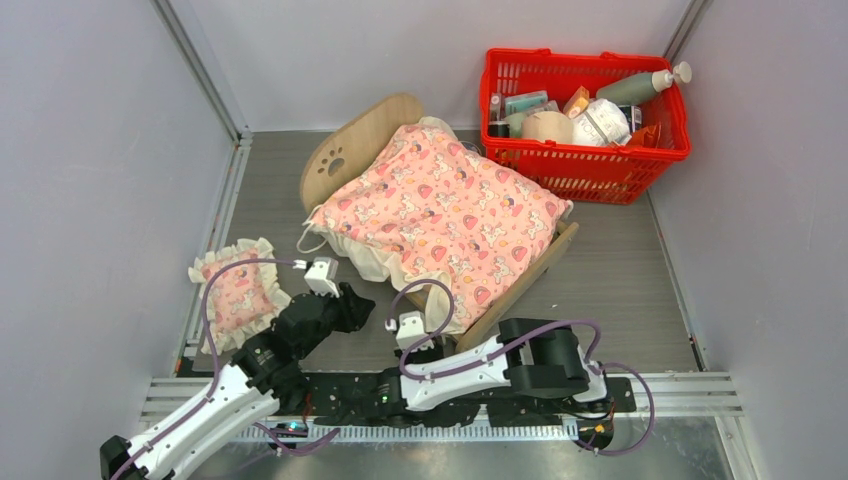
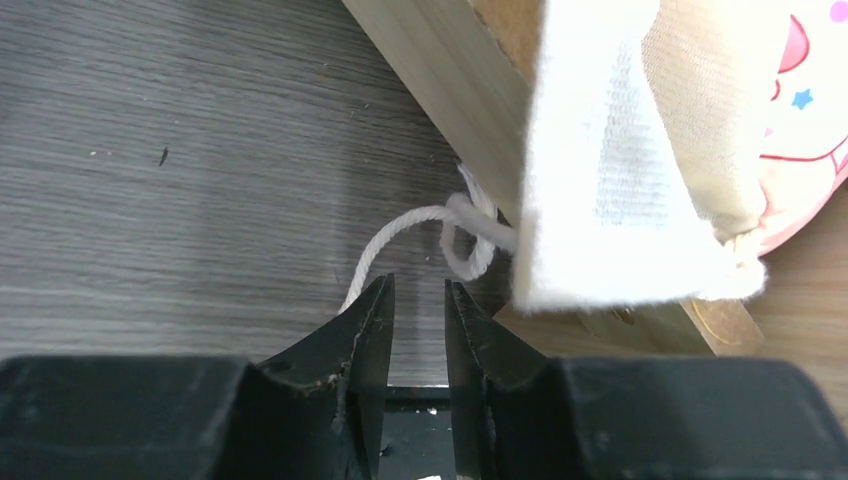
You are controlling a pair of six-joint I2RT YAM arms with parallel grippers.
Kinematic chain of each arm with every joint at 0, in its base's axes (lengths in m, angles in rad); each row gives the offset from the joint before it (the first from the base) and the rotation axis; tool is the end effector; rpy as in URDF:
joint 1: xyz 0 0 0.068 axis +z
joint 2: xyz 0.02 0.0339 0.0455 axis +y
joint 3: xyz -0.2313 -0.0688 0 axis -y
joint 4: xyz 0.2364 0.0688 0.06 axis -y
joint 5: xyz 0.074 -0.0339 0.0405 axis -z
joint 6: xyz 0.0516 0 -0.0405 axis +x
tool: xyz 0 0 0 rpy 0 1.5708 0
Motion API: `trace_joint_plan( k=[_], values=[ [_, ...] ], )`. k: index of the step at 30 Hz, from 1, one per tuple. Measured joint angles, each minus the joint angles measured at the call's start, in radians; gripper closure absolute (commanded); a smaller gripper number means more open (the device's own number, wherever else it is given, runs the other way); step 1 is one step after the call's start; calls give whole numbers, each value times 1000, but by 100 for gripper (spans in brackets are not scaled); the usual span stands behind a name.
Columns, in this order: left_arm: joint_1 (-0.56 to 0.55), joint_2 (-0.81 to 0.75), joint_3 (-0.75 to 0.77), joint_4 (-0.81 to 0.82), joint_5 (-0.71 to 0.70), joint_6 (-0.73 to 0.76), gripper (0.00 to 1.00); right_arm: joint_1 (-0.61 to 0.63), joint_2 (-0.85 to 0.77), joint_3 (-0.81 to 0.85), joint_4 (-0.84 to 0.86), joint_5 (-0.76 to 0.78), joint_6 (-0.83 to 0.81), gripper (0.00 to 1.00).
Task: Set up the pet bed
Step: Tie the ropes to the bed frame.
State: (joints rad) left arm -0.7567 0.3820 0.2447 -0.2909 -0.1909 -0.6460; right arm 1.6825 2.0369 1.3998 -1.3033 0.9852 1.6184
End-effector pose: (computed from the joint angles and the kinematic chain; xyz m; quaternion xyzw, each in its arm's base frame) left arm 0.1239 -0.1035 0.1750 -0.0051 0.8389 -0.2861 0.4629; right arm 0.0079 0.3155 0.1321 -0.1146 0.8629 -0.1244 0.4763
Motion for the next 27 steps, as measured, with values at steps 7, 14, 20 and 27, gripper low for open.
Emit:
trace_joint_plan(
  k=[7, 14, 20, 27],
  values=[
    [0, 6, 0, 0, 0, 0, 59, -19, 42, 30, -61, 12, 40, 69],
    [0, 23, 0, 2, 2, 0, 60, -29, 43, 30, -101, 21, 72, 69],
    [0, 28, 0, 1, 6, 0, 60, -31, 45, 32, -125, 24, 84, 69],
    [0, 33, 0, 3, 13, -4, 61, -19, 52, 89, -165, 28, 86, 67]
  ],
)
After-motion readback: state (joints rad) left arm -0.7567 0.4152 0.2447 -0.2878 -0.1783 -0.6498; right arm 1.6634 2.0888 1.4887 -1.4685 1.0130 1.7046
